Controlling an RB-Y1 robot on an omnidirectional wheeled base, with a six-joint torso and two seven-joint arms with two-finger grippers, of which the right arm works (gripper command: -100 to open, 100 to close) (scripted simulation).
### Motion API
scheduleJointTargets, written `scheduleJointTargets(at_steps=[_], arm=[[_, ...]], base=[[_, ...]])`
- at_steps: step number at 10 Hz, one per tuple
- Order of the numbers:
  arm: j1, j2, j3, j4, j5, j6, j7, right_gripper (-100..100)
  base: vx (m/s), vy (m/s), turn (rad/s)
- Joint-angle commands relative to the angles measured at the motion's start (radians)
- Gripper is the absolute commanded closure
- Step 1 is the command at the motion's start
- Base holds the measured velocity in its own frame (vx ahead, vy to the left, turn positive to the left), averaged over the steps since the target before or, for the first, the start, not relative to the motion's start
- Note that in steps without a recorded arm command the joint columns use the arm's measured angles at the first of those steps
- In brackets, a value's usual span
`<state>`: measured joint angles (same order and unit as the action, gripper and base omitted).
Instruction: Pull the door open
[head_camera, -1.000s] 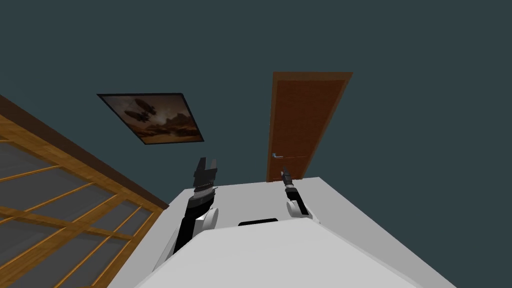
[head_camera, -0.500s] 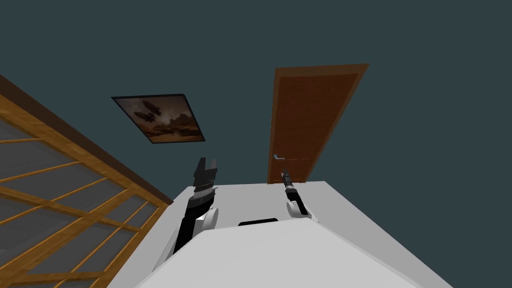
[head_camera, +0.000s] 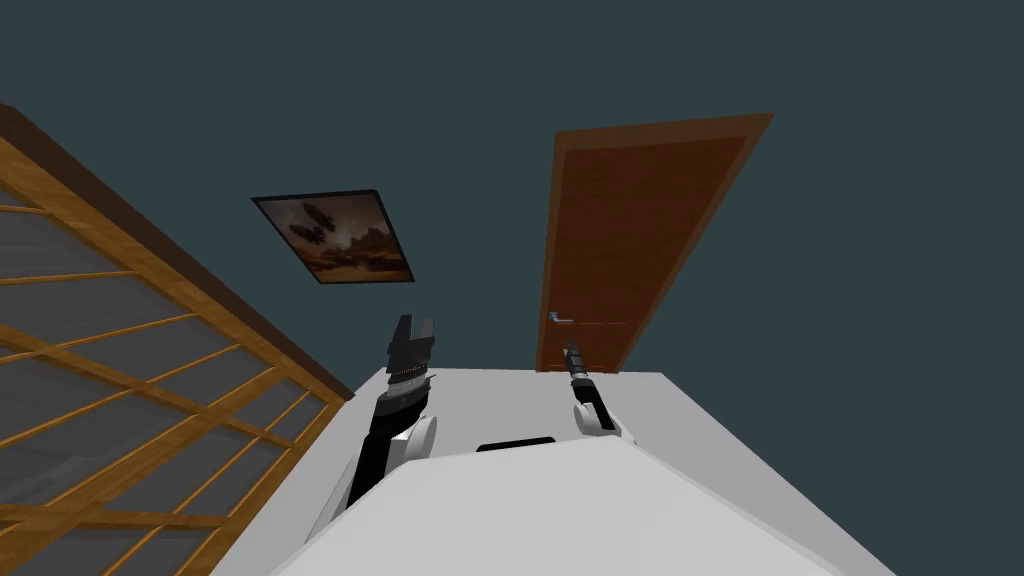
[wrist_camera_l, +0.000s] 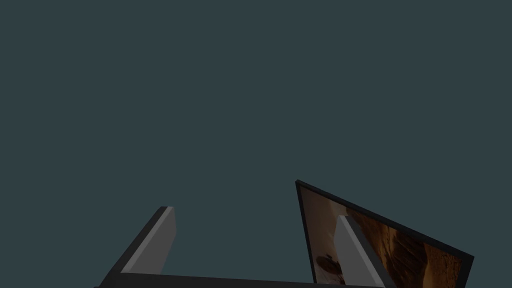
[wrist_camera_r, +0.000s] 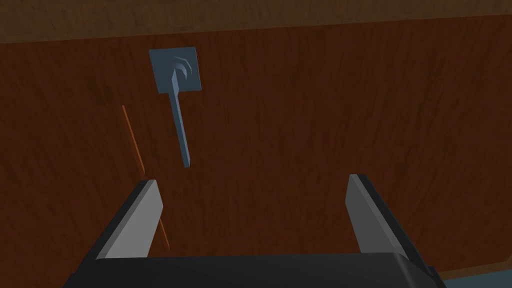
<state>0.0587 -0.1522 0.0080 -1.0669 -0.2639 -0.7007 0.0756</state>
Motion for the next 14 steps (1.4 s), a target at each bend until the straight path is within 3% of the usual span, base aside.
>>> scheduleJointTargets(at_steps=[1,5,6,14], arm=[[-0.014,-0.002,-0.001,0.033,-0.004,-0.010,-0.003,-100],[-0.059,-0.011,-0.006,0.149,-0.027,-0.040,-0.008,-100],[-0.059,-0.011,-0.006,0.149,-0.027,-0.040,-0.008,-100],[-0.131,-0.024,-0.014,0.330,-0.062,-0.085,-0.016,-100]], base=[[0.046,-0.070,0.033],[0.054,-0.074,0.102],[0.032,-0.057,0.022],[0.044,-0.070,0.078]])
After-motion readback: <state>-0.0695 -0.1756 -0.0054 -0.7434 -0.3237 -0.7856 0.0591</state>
